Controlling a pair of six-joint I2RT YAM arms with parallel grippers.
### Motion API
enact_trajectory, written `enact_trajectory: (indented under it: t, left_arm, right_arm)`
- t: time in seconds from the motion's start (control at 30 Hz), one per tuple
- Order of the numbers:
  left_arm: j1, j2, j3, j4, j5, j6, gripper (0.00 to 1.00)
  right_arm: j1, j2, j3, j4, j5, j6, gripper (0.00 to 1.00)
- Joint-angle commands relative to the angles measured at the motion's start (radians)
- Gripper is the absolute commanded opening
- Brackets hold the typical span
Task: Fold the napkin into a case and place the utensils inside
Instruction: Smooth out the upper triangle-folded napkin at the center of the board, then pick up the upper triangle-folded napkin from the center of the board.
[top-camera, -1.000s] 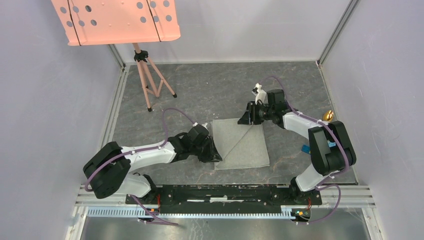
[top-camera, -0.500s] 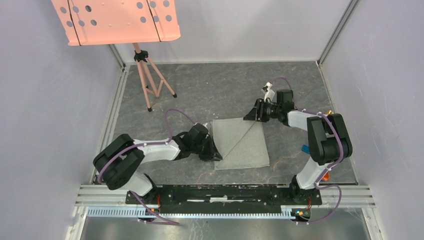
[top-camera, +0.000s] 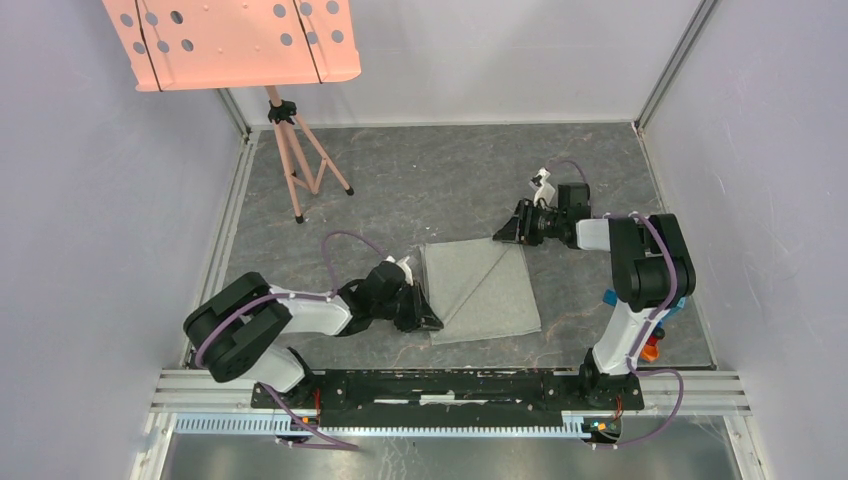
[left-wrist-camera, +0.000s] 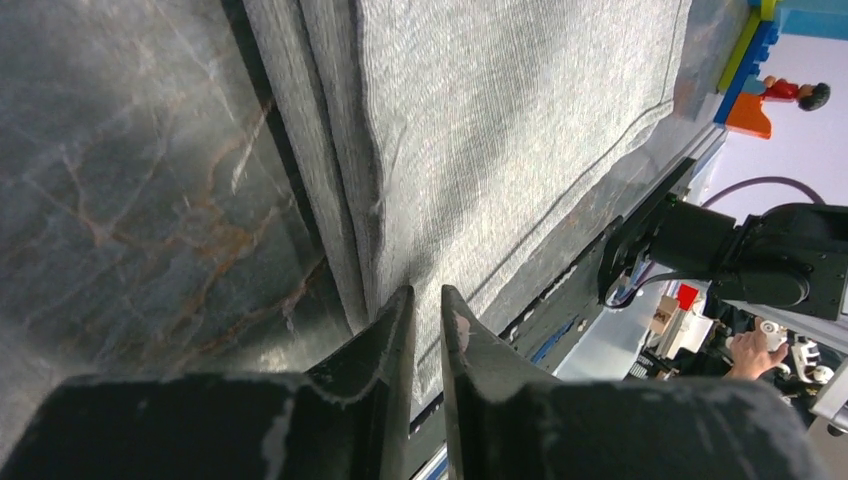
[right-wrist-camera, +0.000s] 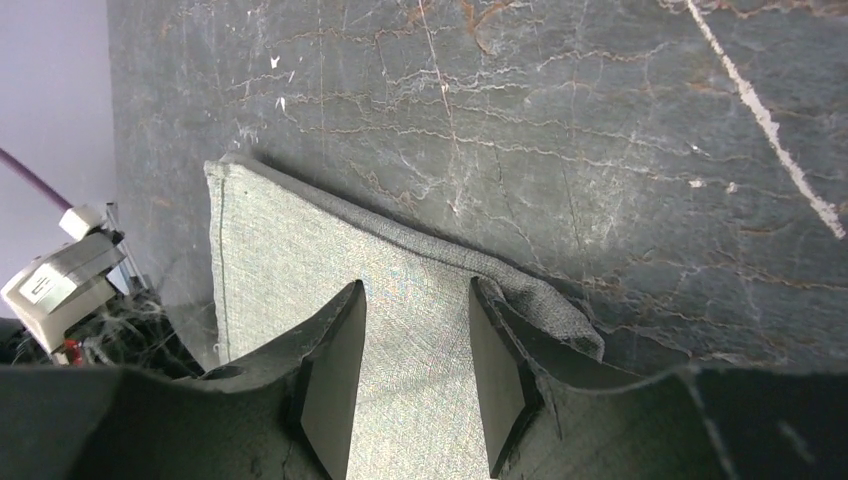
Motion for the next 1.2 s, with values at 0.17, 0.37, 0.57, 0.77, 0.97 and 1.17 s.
enact_trajectory:
  t: [0.17,0.37,0.57,0.77,0.97,1.17]
  left_arm:
    - [-0.028,-0.197,0.130,-0.292,0.044,0.062,0.32]
    - [0.017,-0.177,0.251,-0.393,0.001,0.089,0.46]
    - [0.098,-0.020,0.383,-0.363,0.039,0.141,0.37]
    - [0.102,0.053,0.420,-0.370,0.032,0.160,0.34]
    - [0.106,-0.099,0.375,-0.442,-0.013,0.159,0.36]
    - [0.121,-0.377,0.299,-0.632,-0.148,0.180,0.41]
  right_arm:
    - [0.031,-0.162,0.172,-0.278,0.121,-0.132,0.58]
    - [0.157,-0.327,0.084,-0.389,0.217,-0.180,0.64]
    - [0.303,-0.528,-0.195,-0.355,0.278,-0.122,0.47]
    - [0.317,-0.682,-0.399,-0.385,0.404,-0.122,0.35]
    - [0.314,-0.704,-0.461,-0.425,0.716,-0.080,0.34]
    - [0.332,-0.737,-0.362,-0.508,0.802,-0.113,0.44]
